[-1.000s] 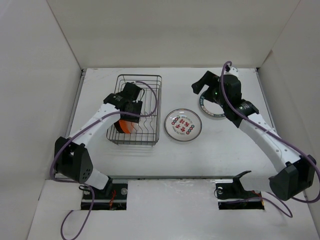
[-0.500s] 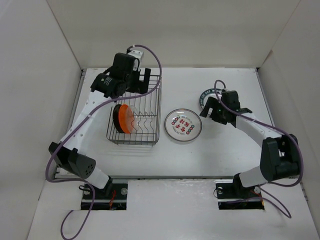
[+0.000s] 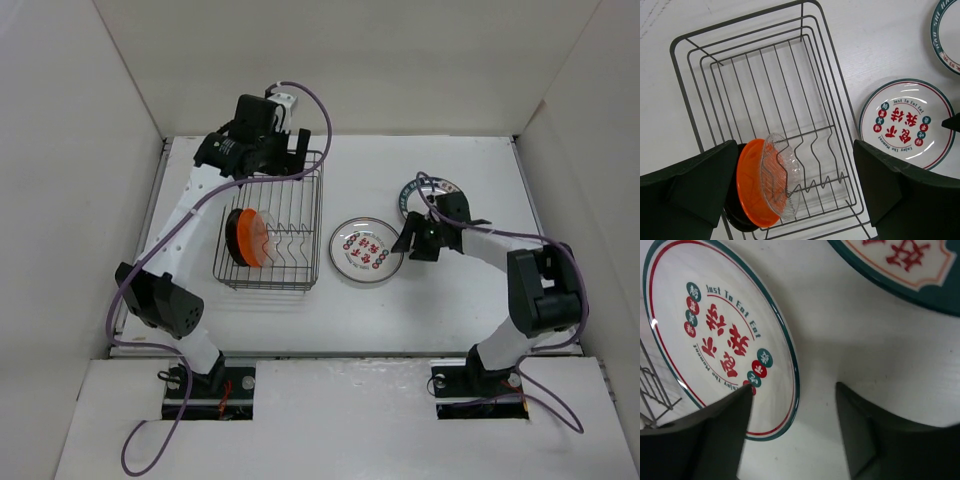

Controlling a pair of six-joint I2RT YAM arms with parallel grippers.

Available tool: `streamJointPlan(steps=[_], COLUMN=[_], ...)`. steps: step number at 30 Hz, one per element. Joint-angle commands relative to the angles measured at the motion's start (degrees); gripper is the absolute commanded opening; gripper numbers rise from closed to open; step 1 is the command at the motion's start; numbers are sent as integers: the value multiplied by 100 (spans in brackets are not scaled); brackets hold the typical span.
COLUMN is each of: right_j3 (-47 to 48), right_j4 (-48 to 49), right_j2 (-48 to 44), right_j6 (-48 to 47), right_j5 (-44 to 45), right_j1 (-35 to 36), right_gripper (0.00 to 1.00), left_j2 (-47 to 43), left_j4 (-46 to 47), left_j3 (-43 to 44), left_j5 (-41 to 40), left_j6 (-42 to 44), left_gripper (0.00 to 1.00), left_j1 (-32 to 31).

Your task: Load the plates into the dish rack

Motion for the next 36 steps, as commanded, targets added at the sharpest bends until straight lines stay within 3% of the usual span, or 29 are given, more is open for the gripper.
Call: streamJointPlan(steps=[1,3,4,5,7,8,11,17,25,30,36], right_j3=[116,117,117,117,117,117,117,108,1540,1875,1006], right_j4=[126,126,126,126,178,179,179,311,-1315,-1141,784], right_j2=[306,360,447,535,631,737,886,414,-1432,-2100,-3084], right_j6=[-126,-126,-126,-73,-73,-73,67,436,560,262,200], right_j5=[-273,-326,-326,-326,-326,-326,-195,200,2108,1593,115], right_j1=[143,143,143,143,195,195,195,143,143,413,538], right_gripper=[65,53,35,29,27,16,0,0,0,0,0], left_j2=[-164,-164,-164,-164,-164,-164,-217,-217,-41,73,398], left_j4=[57,57,-4,-5,-5,-5,-5,48,48,215,461], left_j3=[334,335,335,335,335,335,221,80,519,817,1045], left_j5=[159,228,229,229,281,282,413,528,1467,2820,3674], left_j6=[87,148,148,148,148,148,200,254,446,824,1062], left_gripper=[100,100,100,100,100,100,100,100,100,100,100], left_j1=[25,86,87,87,209,210,377,500,500,299,52])
